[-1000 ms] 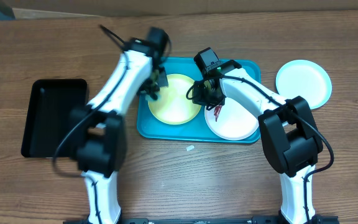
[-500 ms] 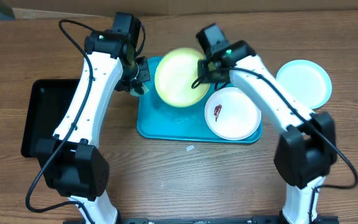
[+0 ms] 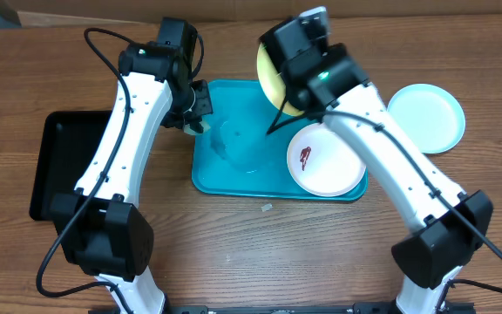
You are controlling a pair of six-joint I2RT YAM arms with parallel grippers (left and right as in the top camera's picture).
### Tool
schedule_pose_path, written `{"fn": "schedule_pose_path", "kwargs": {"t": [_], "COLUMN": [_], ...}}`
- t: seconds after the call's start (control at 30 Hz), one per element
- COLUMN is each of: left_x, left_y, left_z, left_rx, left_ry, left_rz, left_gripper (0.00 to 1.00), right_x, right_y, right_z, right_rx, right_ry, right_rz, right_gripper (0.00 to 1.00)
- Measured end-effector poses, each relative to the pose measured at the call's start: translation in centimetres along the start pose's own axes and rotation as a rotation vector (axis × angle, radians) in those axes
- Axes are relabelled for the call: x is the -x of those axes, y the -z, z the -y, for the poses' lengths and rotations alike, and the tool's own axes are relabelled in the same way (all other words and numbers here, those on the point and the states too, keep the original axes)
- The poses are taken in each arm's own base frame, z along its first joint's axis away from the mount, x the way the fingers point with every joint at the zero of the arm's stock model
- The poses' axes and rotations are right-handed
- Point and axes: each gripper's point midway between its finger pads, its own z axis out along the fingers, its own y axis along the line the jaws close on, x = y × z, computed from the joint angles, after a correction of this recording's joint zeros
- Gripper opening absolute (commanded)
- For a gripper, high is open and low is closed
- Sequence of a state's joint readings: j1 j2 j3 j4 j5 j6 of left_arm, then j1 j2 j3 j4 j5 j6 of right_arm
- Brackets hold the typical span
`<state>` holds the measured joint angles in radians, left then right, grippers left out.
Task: Clean dirty plates on tray and stack at the side
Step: 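Lift the yellow plate with the right gripper and carry it right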
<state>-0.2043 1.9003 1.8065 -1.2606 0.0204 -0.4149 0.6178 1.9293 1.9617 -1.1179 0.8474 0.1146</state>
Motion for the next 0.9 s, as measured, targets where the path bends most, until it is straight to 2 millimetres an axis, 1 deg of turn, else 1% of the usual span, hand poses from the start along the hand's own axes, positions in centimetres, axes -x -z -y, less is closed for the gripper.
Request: {"fn": "schedule_pose_path", "kwargs": {"t": [0.13,0.23,0.4,0.57,0.7,0.77,0.83,0.9], "left_x": [-0.3,-0.5,-0.5,-0.5,-0.5,-0.5,-0.6,-0.6], "left_y": [0.0,0.0,0.0,0.0,0.0,0.0,0.0,0.0], "left_z": [0.8,1.0,1.0,1.0,1.0,1.0,1.0,1.0], "left_rx": [-0.007,-0.011,-0.010,-0.011,-0.010,-0.010,-0.009,-0.009], "left_ry": [-0.019,-0.025,-0.025,-0.025,-0.025,-0.029,-0.029,-0.029], "left_rz": [-0.003,-0.005,-0.005,-0.005,-0.006,-0.006,-0.008,-0.009], "left_gripper": [0.04,0.04,0.04,0.04,0.04,0.04,0.04,0.04], "right_x": [1.5,2.0,2.3,2.3,1.8,1.2,0.2,-1.1], "right_y": [2.5,3.7,4.1,4.2,3.9,3.3,1.9,-0.2], "right_z": [0.3,0.8,1.9,2.2,1.9,1.8,2.0,2.4], "right_rx": [-0.139,-0.217,-0.290,-0.310,-0.284,-0.250,-0.192,-0.118], "right_ry": [0.085,0.135,0.182,0.198,0.199,0.171,0.120,0.044], "right_rz": [0.095,0.127,0.132,0.130,0.114,0.091,0.037,-0.037], "right_gripper": [0.04,0.04,0.04,0.04,0.04,0.04,0.04,0.04]}}
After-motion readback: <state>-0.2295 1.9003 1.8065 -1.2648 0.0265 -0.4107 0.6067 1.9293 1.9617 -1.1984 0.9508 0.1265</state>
